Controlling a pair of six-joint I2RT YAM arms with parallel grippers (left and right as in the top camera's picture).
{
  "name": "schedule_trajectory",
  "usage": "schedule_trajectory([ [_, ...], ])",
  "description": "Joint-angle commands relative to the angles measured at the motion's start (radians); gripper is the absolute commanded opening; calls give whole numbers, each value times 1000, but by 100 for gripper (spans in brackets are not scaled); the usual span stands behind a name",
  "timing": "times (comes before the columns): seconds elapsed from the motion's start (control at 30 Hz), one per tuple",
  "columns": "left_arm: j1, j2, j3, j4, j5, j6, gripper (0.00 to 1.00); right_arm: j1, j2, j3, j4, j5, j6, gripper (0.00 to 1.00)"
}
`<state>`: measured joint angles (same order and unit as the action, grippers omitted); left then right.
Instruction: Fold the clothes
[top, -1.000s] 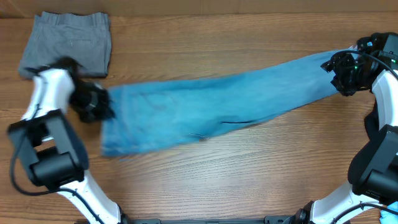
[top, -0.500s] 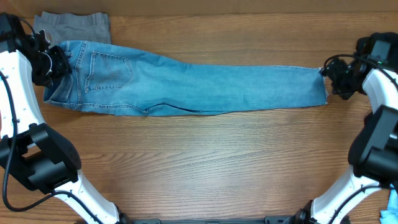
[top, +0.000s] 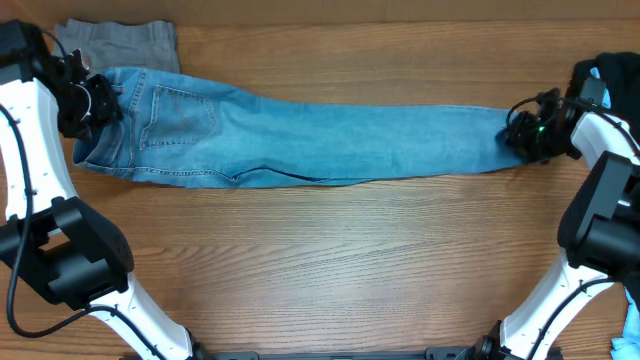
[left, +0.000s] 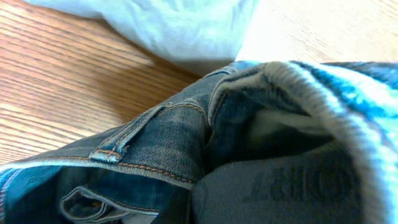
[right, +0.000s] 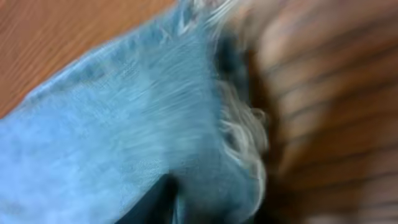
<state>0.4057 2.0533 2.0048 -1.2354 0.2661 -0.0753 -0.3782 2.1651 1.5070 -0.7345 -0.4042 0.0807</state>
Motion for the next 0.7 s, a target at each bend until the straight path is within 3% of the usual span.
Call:
schedule_trajectory([
  [0.0,-25,-11,24,-2,15,-15,4,16,50,-8,-37,-14,-55,12],
  [0.03,-29,-11,24,-2,15,-15,4,8,47,1,-48,6,-55,4],
  [0.2,-55,-11,24,-10,15,-15,4,-56,14,134,-146,113,-30,4],
  [0.43,-82,-11,24,-21,16,-15,4,-170,-22,508,-361,201,1,4],
  [0.57,-107,-11,24,-13,47,-18,4,-158,-22,668,-456,146,-3,4],
  [0.67,-135,-11,24,2,48,-18,4,-95,-22,687,-494,141,-3,4],
])
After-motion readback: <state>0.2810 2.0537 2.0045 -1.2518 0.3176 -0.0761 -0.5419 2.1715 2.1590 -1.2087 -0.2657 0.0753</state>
